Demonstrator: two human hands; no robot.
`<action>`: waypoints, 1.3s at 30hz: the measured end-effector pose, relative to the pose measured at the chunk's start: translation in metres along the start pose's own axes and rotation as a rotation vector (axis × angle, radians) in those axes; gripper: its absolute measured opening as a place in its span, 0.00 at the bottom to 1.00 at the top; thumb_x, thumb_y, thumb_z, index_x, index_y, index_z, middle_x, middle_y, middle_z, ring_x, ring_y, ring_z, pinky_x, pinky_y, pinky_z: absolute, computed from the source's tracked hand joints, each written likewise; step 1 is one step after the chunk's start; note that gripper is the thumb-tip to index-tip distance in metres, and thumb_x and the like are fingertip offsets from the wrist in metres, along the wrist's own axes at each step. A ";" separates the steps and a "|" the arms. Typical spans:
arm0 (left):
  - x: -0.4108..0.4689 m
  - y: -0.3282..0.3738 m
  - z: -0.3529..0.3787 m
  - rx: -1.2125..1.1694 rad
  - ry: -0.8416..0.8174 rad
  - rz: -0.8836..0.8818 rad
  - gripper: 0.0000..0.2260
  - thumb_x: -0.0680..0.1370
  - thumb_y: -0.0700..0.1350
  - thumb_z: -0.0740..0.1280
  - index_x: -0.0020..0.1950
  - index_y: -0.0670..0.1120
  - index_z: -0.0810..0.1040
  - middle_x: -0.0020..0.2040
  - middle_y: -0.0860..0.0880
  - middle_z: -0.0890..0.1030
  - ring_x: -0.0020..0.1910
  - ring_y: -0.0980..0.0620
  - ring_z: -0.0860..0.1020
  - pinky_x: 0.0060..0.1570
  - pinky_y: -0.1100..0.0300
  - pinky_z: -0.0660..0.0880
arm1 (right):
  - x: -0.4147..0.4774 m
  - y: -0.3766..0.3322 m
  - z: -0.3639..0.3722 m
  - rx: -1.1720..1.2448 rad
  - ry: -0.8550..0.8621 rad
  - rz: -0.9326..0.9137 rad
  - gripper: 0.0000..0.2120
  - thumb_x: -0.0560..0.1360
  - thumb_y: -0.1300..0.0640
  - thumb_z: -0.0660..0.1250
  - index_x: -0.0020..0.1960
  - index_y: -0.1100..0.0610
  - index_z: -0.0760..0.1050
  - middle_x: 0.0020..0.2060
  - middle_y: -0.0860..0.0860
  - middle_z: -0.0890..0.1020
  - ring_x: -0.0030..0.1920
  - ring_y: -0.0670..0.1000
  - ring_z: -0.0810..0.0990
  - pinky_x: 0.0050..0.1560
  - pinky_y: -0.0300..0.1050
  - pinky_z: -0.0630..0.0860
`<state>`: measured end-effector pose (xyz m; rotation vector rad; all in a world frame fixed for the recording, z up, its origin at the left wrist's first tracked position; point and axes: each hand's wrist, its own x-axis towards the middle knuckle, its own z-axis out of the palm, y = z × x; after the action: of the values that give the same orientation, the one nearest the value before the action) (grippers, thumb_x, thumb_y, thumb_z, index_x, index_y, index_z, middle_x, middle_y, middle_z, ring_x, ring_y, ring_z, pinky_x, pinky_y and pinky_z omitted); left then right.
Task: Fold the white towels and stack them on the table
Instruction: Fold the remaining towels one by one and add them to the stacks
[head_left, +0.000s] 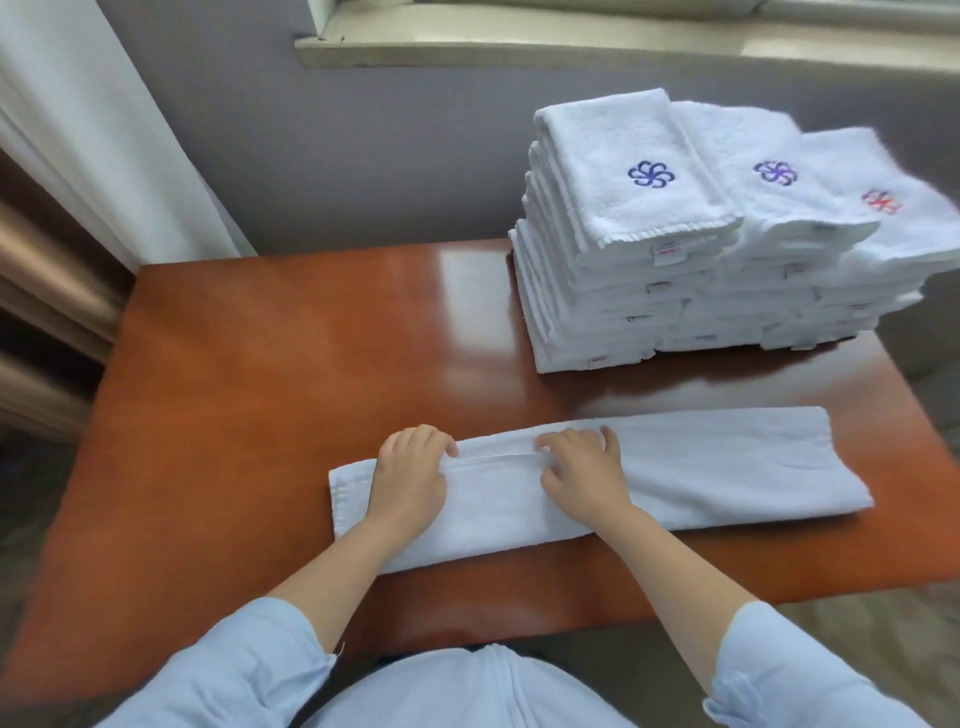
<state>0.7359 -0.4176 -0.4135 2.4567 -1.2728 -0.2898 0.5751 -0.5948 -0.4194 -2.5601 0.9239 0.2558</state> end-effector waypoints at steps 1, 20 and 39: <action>0.005 0.010 0.002 -0.040 -0.023 0.026 0.19 0.67 0.30 0.64 0.52 0.48 0.79 0.50 0.54 0.77 0.55 0.50 0.75 0.60 0.57 0.66 | -0.003 0.004 -0.005 -0.006 -0.024 0.007 0.20 0.75 0.56 0.60 0.67 0.48 0.71 0.57 0.46 0.76 0.64 0.50 0.69 0.77 0.56 0.40; 0.064 0.211 0.078 -0.057 -0.290 0.202 0.16 0.81 0.51 0.61 0.69 0.52 0.73 0.69 0.54 0.73 0.67 0.53 0.71 0.65 0.58 0.67 | -0.057 0.211 -0.091 0.013 -0.014 0.180 0.22 0.79 0.59 0.59 0.73 0.49 0.67 0.70 0.46 0.72 0.73 0.49 0.65 0.77 0.53 0.51; 0.101 0.289 0.091 0.179 -0.410 -0.244 0.07 0.79 0.47 0.62 0.56 0.51 0.74 0.56 0.52 0.78 0.53 0.49 0.76 0.46 0.58 0.68 | -0.010 0.300 -0.141 0.036 -0.102 -0.084 0.03 0.71 0.53 0.62 0.44 0.50 0.69 0.36 0.45 0.76 0.42 0.53 0.75 0.50 0.46 0.63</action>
<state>0.5475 -0.6733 -0.3815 2.8101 -1.1882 -0.8118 0.3793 -0.8600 -0.3823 -2.5203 0.7748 0.3382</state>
